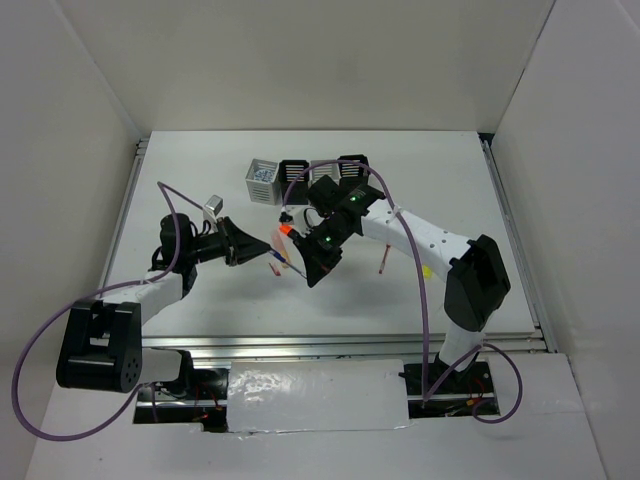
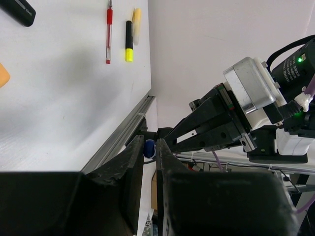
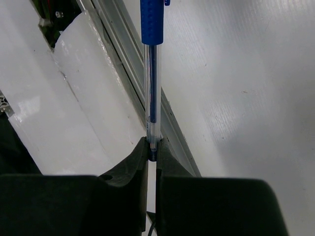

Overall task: Sort the stationery into containers
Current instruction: Close the pen cap on the pen.

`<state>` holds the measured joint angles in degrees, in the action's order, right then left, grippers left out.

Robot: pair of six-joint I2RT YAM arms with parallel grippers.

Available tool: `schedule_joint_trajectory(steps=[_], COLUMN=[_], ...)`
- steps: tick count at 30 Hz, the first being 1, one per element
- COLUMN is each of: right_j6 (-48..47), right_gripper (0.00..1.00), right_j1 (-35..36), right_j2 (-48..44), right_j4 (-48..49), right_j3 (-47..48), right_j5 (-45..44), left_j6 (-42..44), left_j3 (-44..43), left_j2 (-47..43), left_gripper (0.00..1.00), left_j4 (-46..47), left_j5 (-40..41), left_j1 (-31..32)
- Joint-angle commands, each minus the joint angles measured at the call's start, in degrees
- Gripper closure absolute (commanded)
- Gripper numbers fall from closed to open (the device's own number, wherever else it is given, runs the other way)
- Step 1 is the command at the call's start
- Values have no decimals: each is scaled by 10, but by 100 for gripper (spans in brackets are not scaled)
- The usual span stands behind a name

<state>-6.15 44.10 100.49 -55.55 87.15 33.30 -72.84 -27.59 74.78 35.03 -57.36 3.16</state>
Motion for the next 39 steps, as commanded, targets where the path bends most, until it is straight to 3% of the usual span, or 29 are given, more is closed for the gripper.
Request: schedule_joint_trajectory(steps=[1, 39], right_j6=[12, 37], right_gripper=[100, 100], right_j1=[9, 8], right_j2=[-17, 23], right_j4=[212, 258], right_j3=[32, 86], right_j5=[12, -10], left_j6=[-5, 16], left_j3=[11, 12], left_j2=[-13, -17], left_gripper=[100, 100], left_j4=[3, -16], left_j5=[-86, -79], left_j1=[40, 59])
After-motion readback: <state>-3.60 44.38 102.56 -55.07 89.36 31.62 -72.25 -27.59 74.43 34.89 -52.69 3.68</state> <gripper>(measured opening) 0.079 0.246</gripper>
